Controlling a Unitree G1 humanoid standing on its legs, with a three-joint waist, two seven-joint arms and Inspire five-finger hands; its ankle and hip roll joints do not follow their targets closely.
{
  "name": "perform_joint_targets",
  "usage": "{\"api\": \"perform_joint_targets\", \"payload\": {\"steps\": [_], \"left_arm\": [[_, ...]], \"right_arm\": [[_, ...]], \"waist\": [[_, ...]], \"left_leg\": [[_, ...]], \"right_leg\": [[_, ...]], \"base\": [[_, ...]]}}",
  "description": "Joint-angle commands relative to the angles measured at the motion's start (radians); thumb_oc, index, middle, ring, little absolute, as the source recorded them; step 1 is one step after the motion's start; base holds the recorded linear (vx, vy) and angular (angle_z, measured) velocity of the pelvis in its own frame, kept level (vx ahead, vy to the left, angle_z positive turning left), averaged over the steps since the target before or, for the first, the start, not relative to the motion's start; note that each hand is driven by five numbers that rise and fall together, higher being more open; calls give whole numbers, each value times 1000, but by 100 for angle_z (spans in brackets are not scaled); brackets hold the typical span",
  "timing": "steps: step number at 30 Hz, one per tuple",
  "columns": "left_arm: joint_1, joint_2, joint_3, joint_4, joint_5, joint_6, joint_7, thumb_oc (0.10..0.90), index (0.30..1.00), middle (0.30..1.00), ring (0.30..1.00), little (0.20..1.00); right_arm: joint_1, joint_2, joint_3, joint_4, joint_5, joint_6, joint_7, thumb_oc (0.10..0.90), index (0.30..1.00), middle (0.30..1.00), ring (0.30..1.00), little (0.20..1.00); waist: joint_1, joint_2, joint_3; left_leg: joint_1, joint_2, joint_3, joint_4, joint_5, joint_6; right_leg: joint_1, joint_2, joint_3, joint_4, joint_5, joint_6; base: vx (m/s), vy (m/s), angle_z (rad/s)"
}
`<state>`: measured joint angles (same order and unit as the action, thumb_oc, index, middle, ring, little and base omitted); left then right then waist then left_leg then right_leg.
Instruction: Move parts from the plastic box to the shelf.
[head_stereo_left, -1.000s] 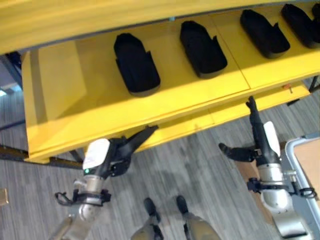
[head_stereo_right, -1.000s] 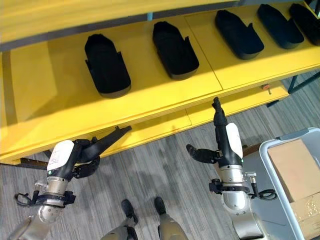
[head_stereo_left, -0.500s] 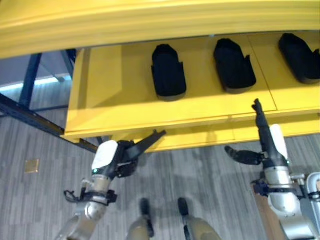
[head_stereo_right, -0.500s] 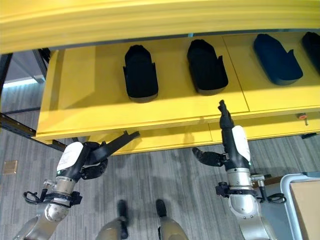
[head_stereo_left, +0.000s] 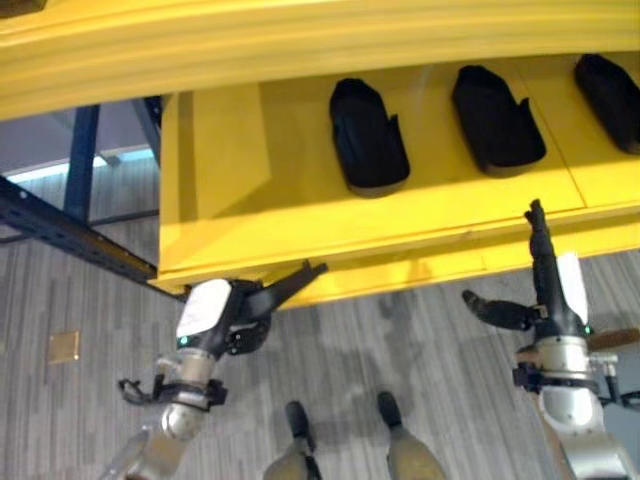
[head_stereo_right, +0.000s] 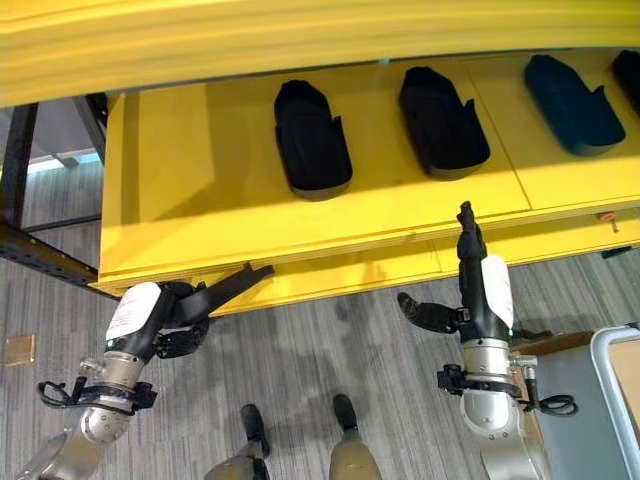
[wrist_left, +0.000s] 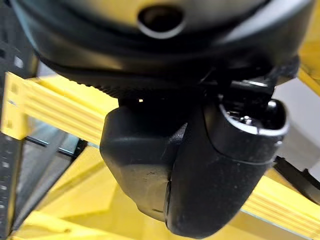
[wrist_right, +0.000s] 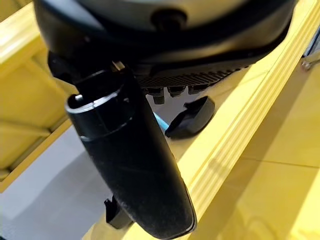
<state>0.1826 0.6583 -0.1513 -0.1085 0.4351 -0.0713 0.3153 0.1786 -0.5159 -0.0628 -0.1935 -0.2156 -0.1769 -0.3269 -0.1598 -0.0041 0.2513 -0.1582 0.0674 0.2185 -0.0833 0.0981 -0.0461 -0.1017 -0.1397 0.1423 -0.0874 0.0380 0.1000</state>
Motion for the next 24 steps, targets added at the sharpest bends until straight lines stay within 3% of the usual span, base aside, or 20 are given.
{"api": "perform_joint_targets", "payload": {"steps": [1, 10, 17, 24], "left_arm": [[-123, 13, 108, -144, -38, -83, 130, 400, 300, 300, 300, 300], [-97, 10, 143, -151, -36, -82, 139, 400, 300, 300, 300, 300], [-64, 14, 244, -204, -35, -75, 173, 400, 300, 300, 300, 300], [-42, 18, 317, -295, -133, -102, 141, 400, 300, 300, 300, 300]], "right_arm": [[-68, -45, -61, -50, -5, -56, -55, 900, 1000, 1000, 1000, 1000], [-68, -39, -52, -47, -9, -52, -46, 900, 1000, 1000, 1000, 1000], [-65, -47, -58, -65, -12, -52, -40, 900, 1000, 1000, 1000, 1000], [-70, -60, -66, -89, 2, -49, -17, 900, 1000, 1000, 1000, 1000]], "waist": [[-22, -13, -119], [-7, -21, -129], [9, -17, -127], [24, -11, -115]], "left_leg": [[-40, 112, 13, 105, -47, -59], [-45, 108, 12, 75, -34, -54], [-34, 108, 0, 54, -24, -55], [-37, 107, -20, 49, -16, -56]], "right_leg": [[52, 41, 8, 2, -99, -14], [26, 44, 6, 0, -96, -6], [32, 46, -5, 0, -102, -6], [35, 46, -17, 0, -104, -9]], "base": [[9, 35, -2], [5, 8, -2], [1, -5, 1], [-3, -12, 6]]}}
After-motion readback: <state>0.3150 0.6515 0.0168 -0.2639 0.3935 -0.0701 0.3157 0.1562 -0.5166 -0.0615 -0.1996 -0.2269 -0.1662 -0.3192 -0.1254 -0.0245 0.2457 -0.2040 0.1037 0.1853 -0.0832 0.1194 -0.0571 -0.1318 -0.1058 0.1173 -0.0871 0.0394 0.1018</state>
